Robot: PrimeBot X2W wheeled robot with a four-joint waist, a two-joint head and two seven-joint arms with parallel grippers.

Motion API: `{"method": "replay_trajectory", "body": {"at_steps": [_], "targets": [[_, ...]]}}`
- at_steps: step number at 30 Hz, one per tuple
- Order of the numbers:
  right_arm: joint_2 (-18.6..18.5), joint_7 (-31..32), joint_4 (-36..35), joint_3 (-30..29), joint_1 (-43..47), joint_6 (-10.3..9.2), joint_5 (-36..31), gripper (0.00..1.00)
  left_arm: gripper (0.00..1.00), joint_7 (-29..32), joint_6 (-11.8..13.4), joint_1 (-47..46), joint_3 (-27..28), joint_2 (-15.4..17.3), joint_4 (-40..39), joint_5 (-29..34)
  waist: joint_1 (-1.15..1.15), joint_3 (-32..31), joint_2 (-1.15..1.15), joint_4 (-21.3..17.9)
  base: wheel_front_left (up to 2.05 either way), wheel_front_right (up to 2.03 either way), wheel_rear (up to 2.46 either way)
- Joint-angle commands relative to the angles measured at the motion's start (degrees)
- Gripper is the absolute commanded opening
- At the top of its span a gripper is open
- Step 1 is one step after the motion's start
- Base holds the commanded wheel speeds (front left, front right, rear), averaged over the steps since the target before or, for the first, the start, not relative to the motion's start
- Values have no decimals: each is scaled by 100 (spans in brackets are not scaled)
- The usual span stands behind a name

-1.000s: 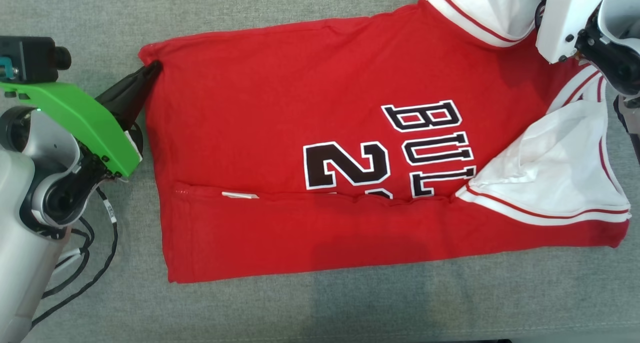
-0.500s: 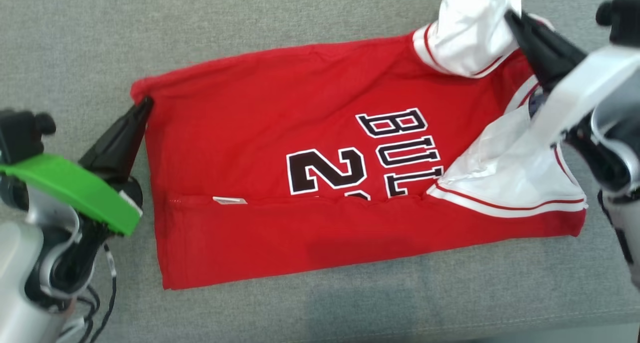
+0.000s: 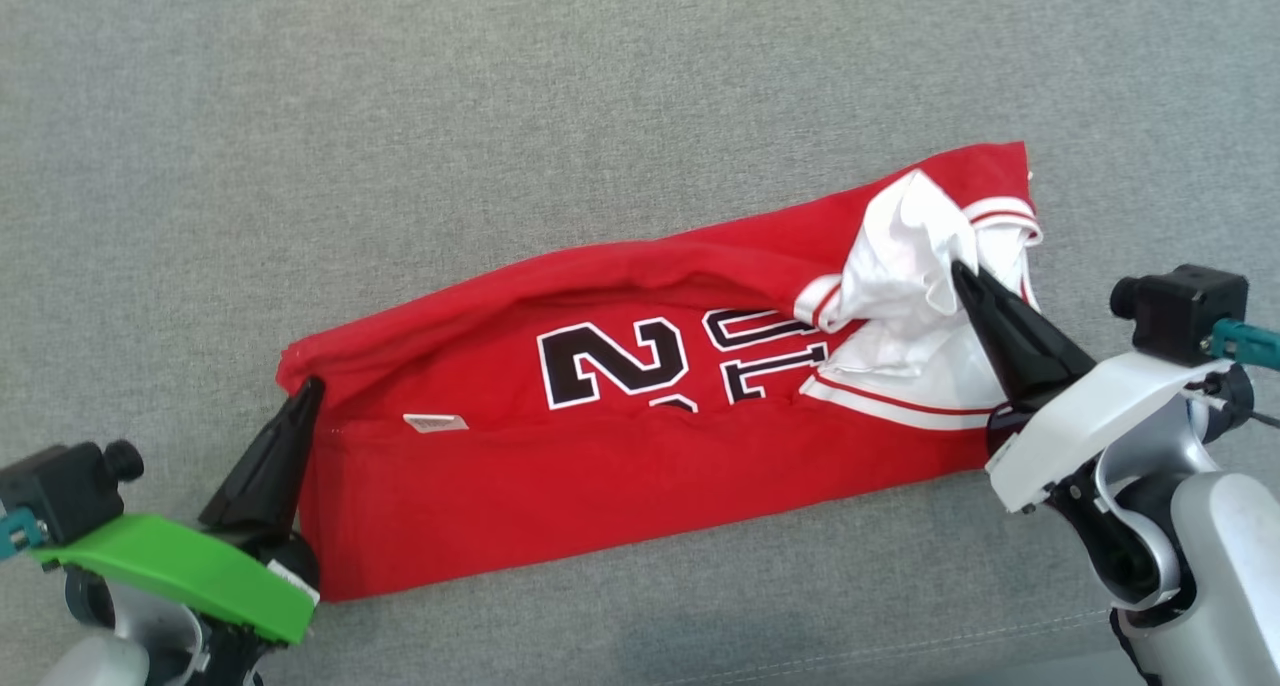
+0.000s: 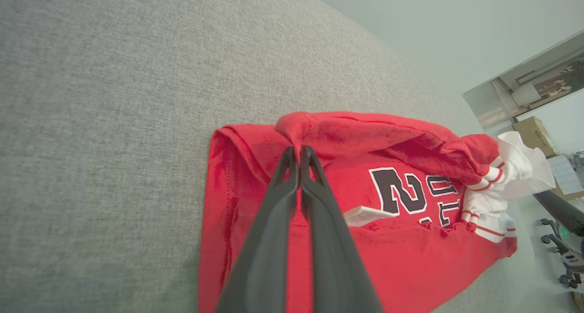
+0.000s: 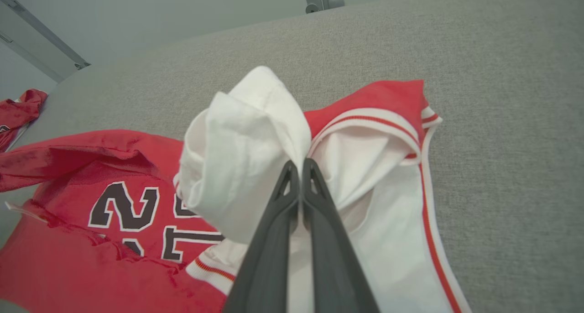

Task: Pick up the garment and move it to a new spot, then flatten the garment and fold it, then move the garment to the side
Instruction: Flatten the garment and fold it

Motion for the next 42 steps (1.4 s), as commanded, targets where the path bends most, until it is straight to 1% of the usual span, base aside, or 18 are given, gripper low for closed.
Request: {"method": "replay_trajectory", "body": {"at_steps": [1,8,10,11,12,13,14,15,16,19,22,25,27,30,32,35,38,42], "targets": [[26,-122,124,23,112,2,-90,0,0,-114,55,244,69,-24,-66,-62,0,-134,0,-100,0,0,0],[-63,-550,540,101,134,1,-251,0,0,-390,-24,692,141,-6,-76,-99,0,-294,0,-100,0,0,0],[-88,-615,588,132,143,2,-303,3,0,-406,-31,727,122,-13,-61,-84,0,-313,0,-95,0,0,0],[-105,-678,646,166,167,1,-339,37,9,-385,-16,762,85,-9,-29,-47,0,-332,0,-90,0,0,0],[-123,-725,700,208,197,1,-360,77,27,-390,-13,787,48,-17,-6,-15,0,-350,0,-86,0,0,0],[-152,-764,756,247,226,2,-386,100,44,-420,-15,805,15,-44,17,19,0,-369,0,-83,0,0,0],[-185,-789,809,309,258,1,-390,100,63,-442,-28,846,-35,-84,35,23,0,-392,0,-83,0,0,0],[-213,-791,855,355,289,2,-380,100,88,-428,-36,902,-89,-92,66,40,0,-412,0,-84,0,0,0],[-250,-789,902,375,319,1,-384,100,100,-416,1,951,-120,-83,123,78,0,-426,0,-82,0,0,0],[-277,-841,966,335,397,2,-360,100,100,-554,147,980,-121,-110,286,210,0,-473,0,-75,0,0,0],[-384,-806,918,235,513,1,-283,100,100,-438,247,1223,-229,-133,348,111,0,-515,0,-96,0,0,0],[-361,-768,782,-54,576,1,-233,100,100,-616,669,1381,-156,76,361,486,0,-551,0,-120,0,0,0],[-311,-682,686,-279,595,2,-230,100,100,-956,1056,1457,179,-106,308,620,0,-553,0,-110,0,0,0],[-266,-462,620,-471,483,1,-354,100,100,-1120,1250,1526,574,-363,159,927,0,-537,0,-70,0,0,0],[-198,-280,651,-512,373,1,-436,100,100,-1154,1292,1494,759,-547,101,1206,0,-525,0,-28,0,0,0],[-128,-28,809,-540,223,1,-556,100,100,-1147,1286,1441,1106,-966,-19,1769,0,-509,0,33,0,0,0],[-68,169,1039,-553,54,1,-653,100,100,-1148,1151,1469,1391,-1404,-90,2305,0,-490,0,107,0,0,0],[-54,378,1371,-574,-80,1,-759,100,100,-1149,867,1499,1664,-1839,13,2949,0,-462,0,222,0,0,0]]}}
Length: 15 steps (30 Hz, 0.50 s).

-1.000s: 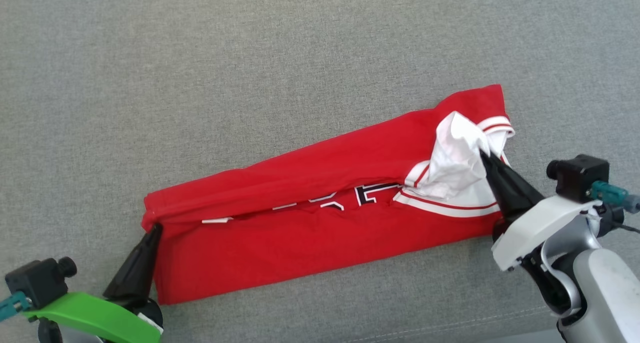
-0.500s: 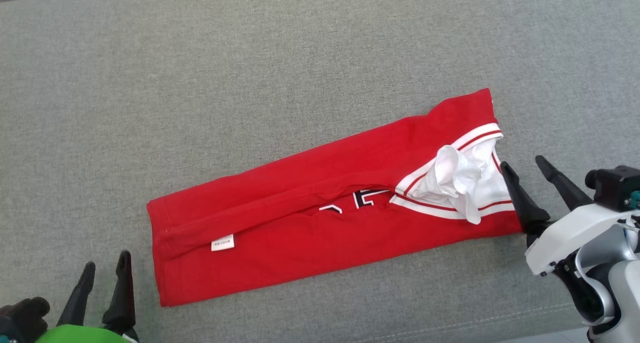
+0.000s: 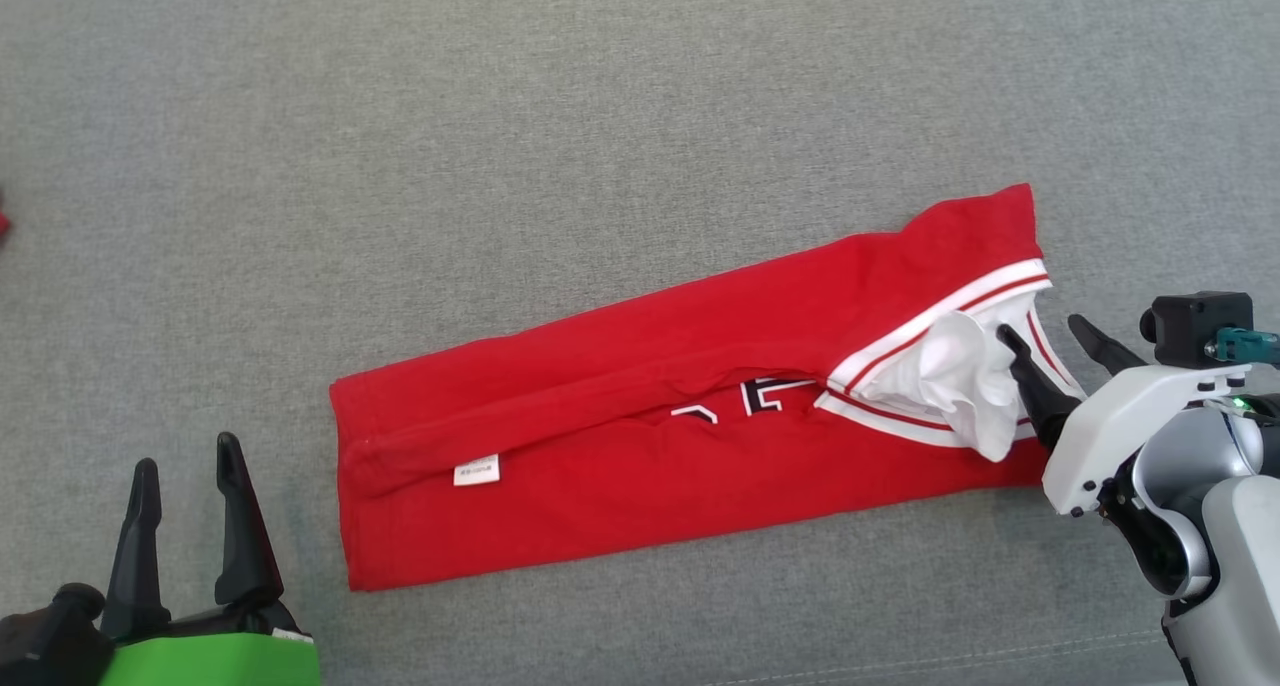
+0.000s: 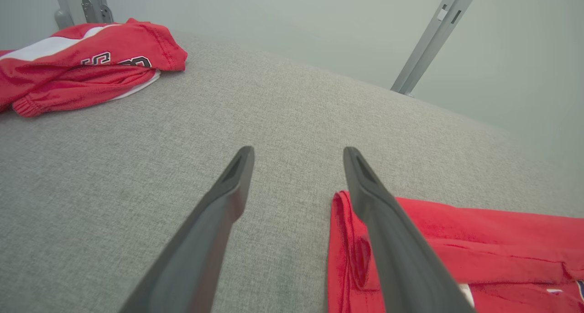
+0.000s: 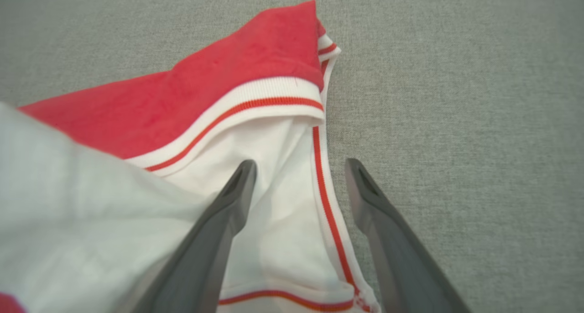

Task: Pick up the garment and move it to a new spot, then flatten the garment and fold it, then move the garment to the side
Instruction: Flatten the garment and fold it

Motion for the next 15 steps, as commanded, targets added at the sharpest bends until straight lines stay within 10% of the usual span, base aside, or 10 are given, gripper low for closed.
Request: {"method": "replay_trajectory", "body": {"at_steps": [1,15], "targets": [[7,49,95,-22,-98,0,-37,100,100,-14,-108,54,92,-112,77,196,0,26,0,68,0,0,0],[-419,763,713,340,-241,0,461,100,100,-15,-966,12,797,-1126,542,934,0,-2,0,263,0,0,0]]}}
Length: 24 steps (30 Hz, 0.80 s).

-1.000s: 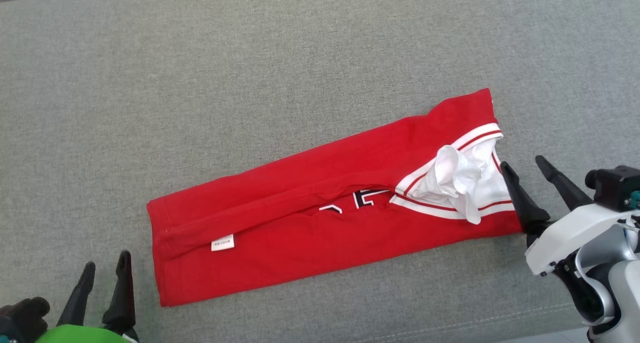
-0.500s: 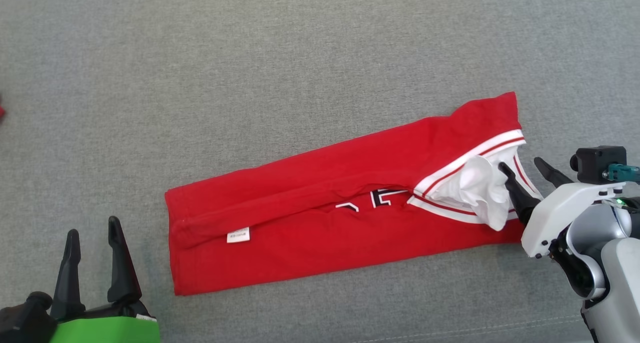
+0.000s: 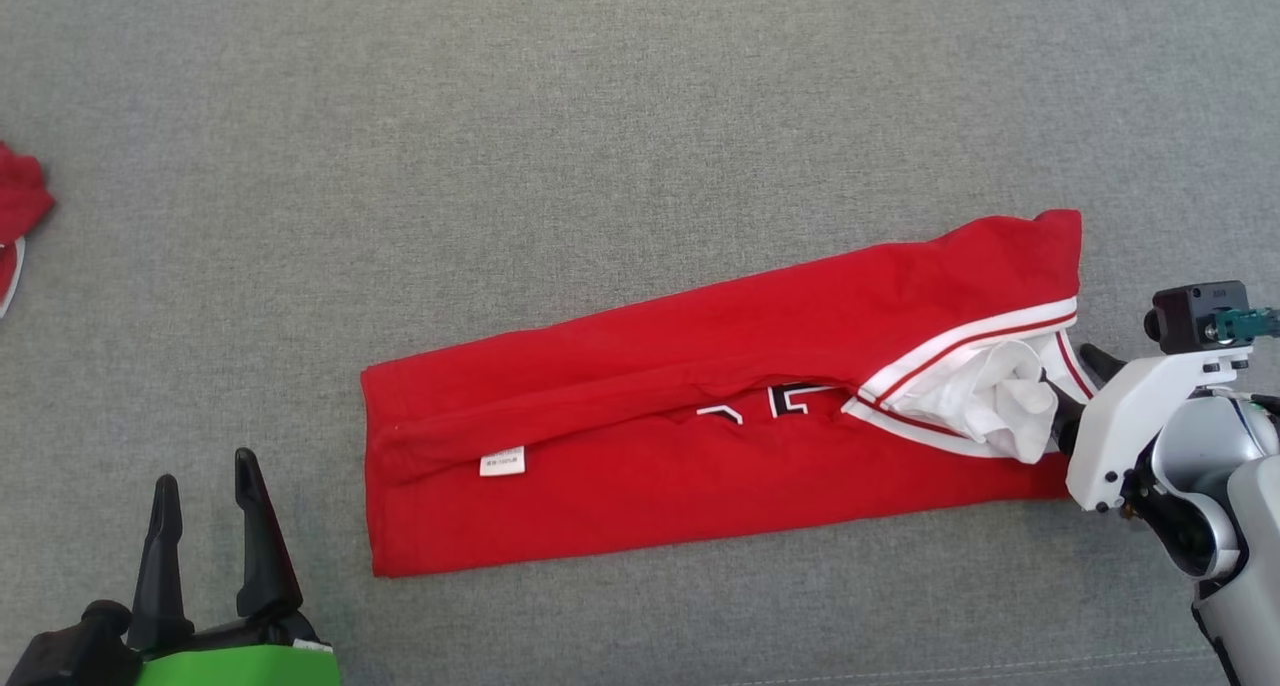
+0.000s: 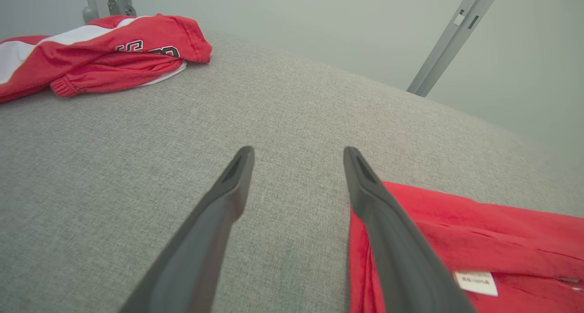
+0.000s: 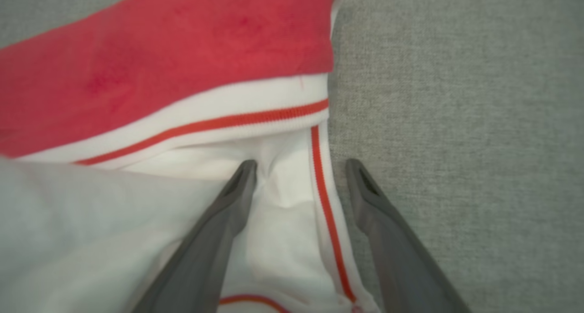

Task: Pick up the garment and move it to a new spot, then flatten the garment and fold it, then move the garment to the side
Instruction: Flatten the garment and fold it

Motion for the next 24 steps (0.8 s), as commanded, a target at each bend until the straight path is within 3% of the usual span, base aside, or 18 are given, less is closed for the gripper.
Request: {"method": "replay_trajectory", "body": {"at_steps": [1,3,4,5,13,19,24], "targets": [[14,96,96,83,21,1,48,100,100,-15,-43,-9,34,-21,26,29,0,-5,0,10,0,0,0],[-39,239,131,210,-4,1,257,100,100,-15,-168,-25,127,-81,108,190,0,-23,0,28,0,0,0],[-71,270,142,269,-28,1,337,22,100,-15,-230,-34,158,-114,158,247,0,-37,0,42,0,0,0],[-99,302,178,296,-53,1,412,0,100,-15,-289,-40,190,-145,209,273,0,-57,0,57,0,0,0],[-199,-40,517,121,-217,-6,1036,0,100,-15,-630,-44,471,-287,470,552,0,-339,0,109,0,0,0],[-585,-162,1093,-599,-304,-5,1229,0,100,-15,-786,74,590,-335,568,668,0,-607,0,82,0,0,0],[-931,-268,1145,-1045,-256,-5,1048,0,100,-15,-843,171,583,-359,636,710,0,-769,0,85,0,0,0]]}}
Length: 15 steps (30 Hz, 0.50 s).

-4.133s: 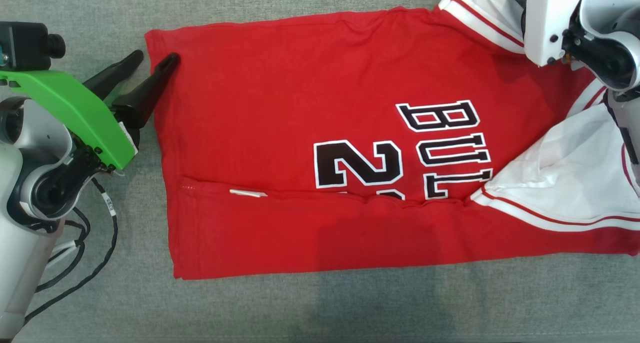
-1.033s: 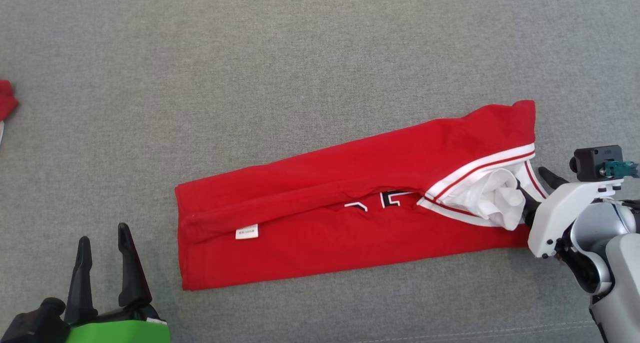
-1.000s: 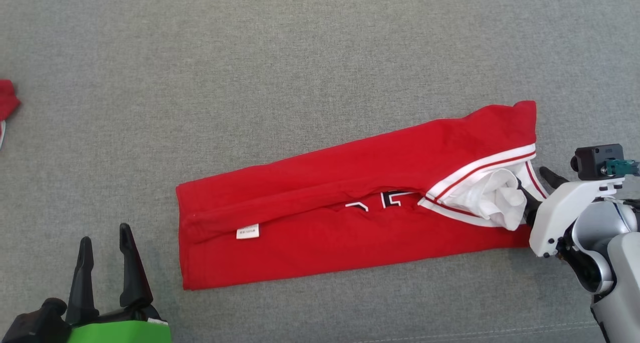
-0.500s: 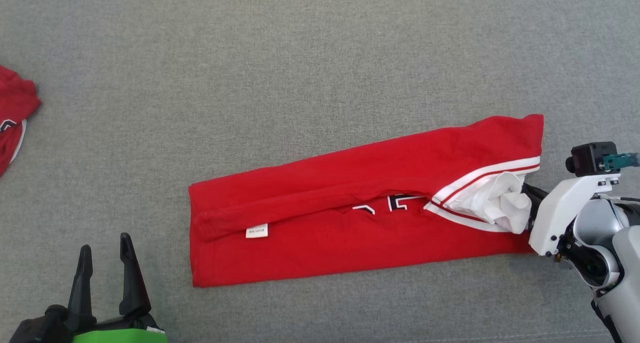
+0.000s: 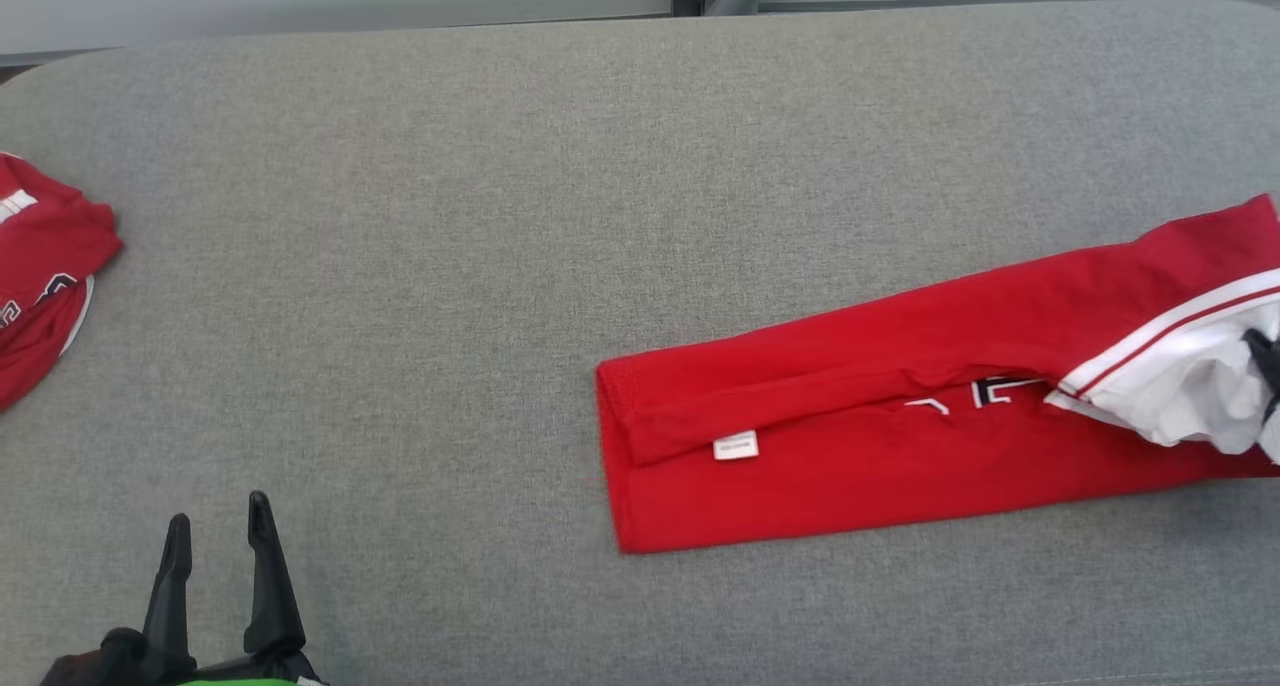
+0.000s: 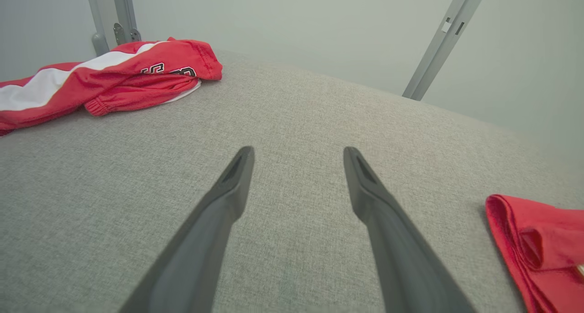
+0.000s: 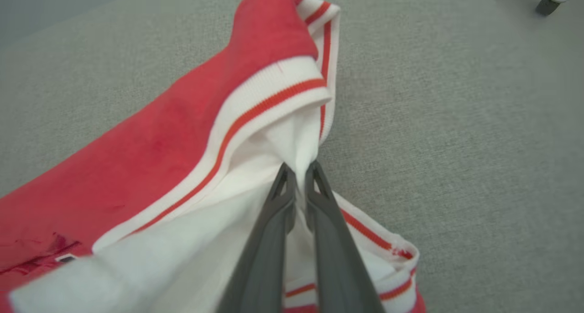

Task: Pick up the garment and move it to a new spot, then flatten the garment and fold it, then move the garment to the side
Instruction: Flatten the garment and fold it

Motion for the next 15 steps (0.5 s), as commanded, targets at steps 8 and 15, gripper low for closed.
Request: {"method": "replay_trajectory", "body": {"at_steps": [8,15], "targets": [[165,263,-1798,756,370,-5,49,0,100,-16,-16,256,-142,-21,55,-79,0,-318,0,-57,0,0,0],[1511,395,-2489,1711,453,-5,-334,0,100,-15,38,157,-327,-20,60,-127,0,-212,0,-128,0,0,0]]}}
